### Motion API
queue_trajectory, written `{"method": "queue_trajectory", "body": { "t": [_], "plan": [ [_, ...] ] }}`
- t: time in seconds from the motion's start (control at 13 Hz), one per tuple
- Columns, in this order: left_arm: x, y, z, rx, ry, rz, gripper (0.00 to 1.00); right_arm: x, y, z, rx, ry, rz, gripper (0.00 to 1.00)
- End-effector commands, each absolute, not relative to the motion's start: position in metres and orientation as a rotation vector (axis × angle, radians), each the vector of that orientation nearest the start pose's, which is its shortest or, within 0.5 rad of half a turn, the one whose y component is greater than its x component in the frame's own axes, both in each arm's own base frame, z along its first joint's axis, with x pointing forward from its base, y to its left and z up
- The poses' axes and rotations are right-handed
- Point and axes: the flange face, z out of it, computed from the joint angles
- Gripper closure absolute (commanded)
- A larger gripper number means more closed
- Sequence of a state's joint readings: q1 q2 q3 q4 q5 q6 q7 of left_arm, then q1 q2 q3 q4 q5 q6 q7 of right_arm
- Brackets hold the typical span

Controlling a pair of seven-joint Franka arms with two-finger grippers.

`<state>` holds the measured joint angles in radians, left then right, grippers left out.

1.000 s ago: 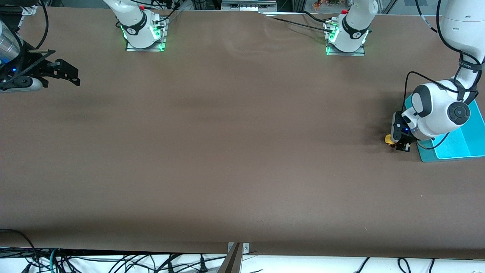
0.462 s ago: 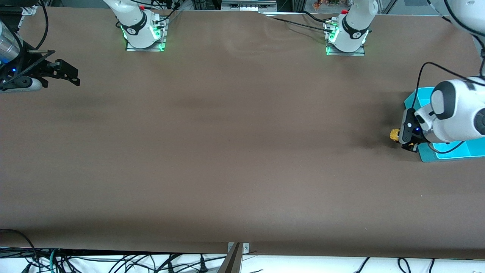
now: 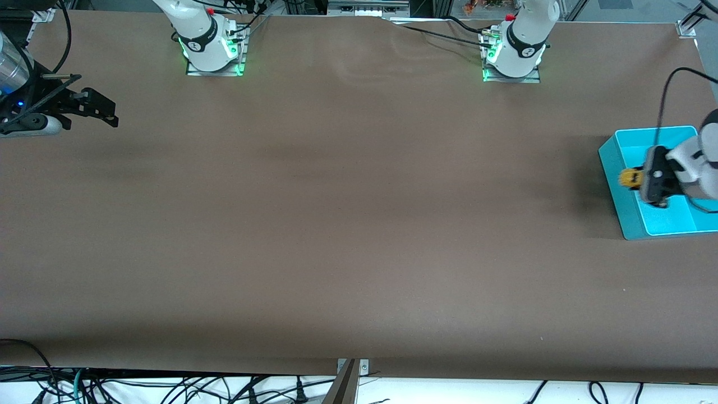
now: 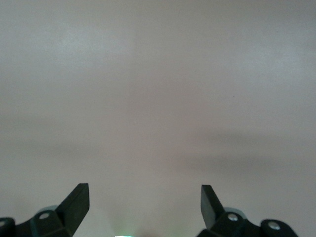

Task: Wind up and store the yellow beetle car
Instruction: 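Lift the car into the cyan tray and open the left gripper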

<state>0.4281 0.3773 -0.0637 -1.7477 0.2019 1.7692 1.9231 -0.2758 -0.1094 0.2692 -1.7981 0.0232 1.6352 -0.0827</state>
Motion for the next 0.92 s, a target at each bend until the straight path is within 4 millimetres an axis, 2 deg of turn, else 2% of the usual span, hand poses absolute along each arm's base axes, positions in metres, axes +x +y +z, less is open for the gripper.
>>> {"method": "queue_trajectory", "body": {
  "t": [0.0, 0.23, 0.38, 0.54, 0.62, 0.69, 0.77, 0.85],
  "plan": [
    [0.540, 0.298, 0.314, -2.350, 2.386, 0.519, 0.84, 0.524, 0.003, 0.585, -3.141, -0.098, 0.104, 0.00],
    [0.531, 0.339, 0.262, -2.278, 2.420, 0.461, 0.83, 0.524, 0.003, 0.585, -3.141, -0.098, 0.104, 0.00],
    [0.520, 0.349, 0.236, -2.290, 2.408, 0.431, 0.80, 0.524, 0.003, 0.585, -3.140, -0.098, 0.104, 0.00],
    [0.517, 0.347, 0.225, -2.267, 2.400, 0.396, 0.74, 0.524, 0.003, 0.585, -3.141, -0.096, 0.104, 0.00],
    [0.515, 0.351, 0.224, -2.270, 2.389, 0.389, 0.67, 0.524, 0.003, 0.585, -3.141, -0.096, 0.104, 0.00],
    [0.517, 0.349, 0.225, -2.262, 2.391, 0.383, 0.48, 0.524, 0.003, 0.585, -3.140, -0.096, 0.104, 0.00],
    [0.518, 0.347, 0.230, -2.262, 2.391, 0.377, 0.00, 0.524, 0.003, 0.585, -3.140, -0.093, 0.104, 0.00],
    [0.519, 0.347, 0.241, -2.261, 2.379, 0.368, 0.00, 0.524, 0.003, 0.585, -3.140, -0.093, 0.102, 0.00]
  ]
}}
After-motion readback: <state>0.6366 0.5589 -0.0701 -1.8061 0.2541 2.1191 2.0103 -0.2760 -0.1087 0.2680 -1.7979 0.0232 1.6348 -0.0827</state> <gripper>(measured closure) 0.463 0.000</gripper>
